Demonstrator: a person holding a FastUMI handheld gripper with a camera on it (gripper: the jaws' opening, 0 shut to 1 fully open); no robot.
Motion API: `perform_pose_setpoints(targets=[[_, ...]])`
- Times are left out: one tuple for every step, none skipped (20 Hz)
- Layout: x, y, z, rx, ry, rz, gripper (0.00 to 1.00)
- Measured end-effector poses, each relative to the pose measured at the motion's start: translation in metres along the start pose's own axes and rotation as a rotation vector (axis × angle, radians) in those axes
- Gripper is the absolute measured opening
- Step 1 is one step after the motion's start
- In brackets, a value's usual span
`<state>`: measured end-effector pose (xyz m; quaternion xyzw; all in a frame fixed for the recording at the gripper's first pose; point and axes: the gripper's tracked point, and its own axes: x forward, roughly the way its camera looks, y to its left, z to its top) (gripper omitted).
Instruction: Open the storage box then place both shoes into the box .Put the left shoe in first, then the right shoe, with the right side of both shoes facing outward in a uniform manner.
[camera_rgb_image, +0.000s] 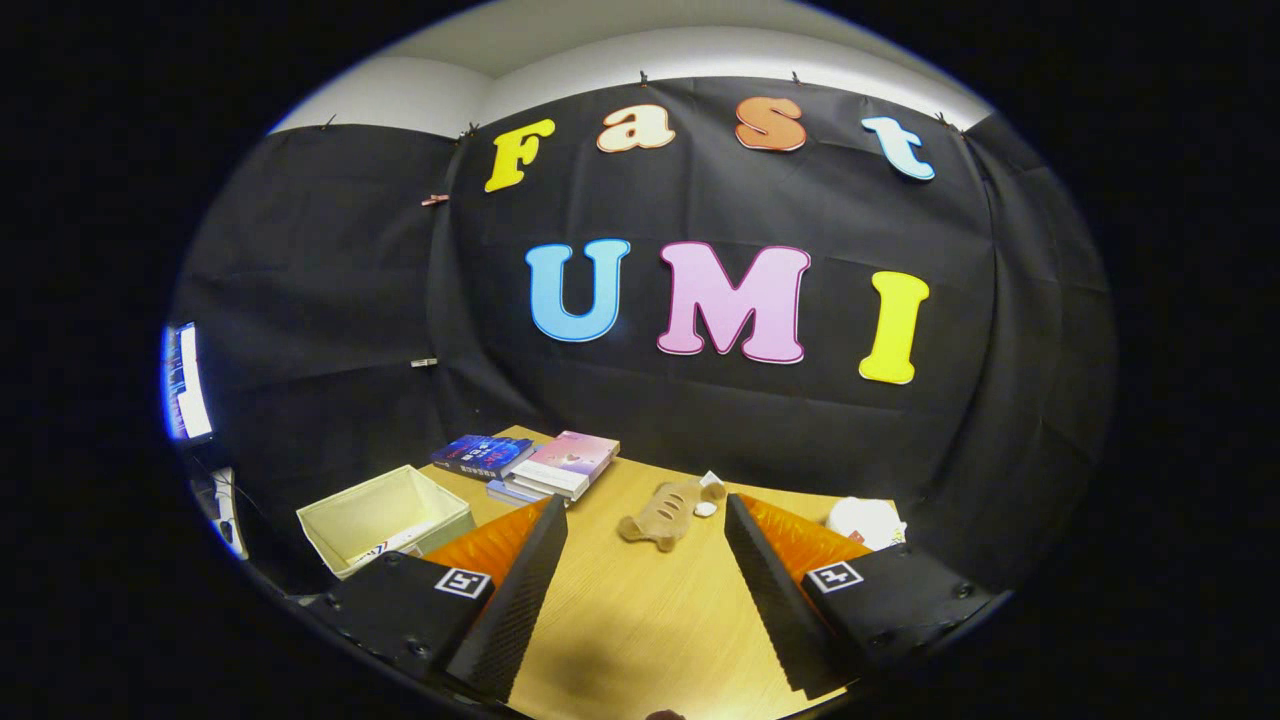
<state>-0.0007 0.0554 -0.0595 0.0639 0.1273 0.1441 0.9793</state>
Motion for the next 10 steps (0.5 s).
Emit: perform_pose_setpoints(targets=[[-0.001,-0.001,0.002,-0.006,-0.009,0.011,0.98],[-0.001,0.000,0.002,-0.007,-0.015,0.024,0.98],[-0.001,0.000,0.001,-0.007,-0.021,0.032,0.98],[0.001,0.001,0.001,-0.006,-0.026,0.040,0.98],[0.000,0.003,0.000,-0.006,-0.026,0.050,0.98],[0.002,0.004,-0.002,-0.005,-0.024,0.059,0.98],[0.004,0.006,-0.003,-0.003,-0.025,0.067,0.98],[0.005,0.008,-0.005,-0.002,-0.015,0.074,0.98],[0.004,0.011,-0.007,0.003,-0.013,0.085,0.98],[0.005,0.013,-0.009,0.009,-0.010,0.092,0.98]])
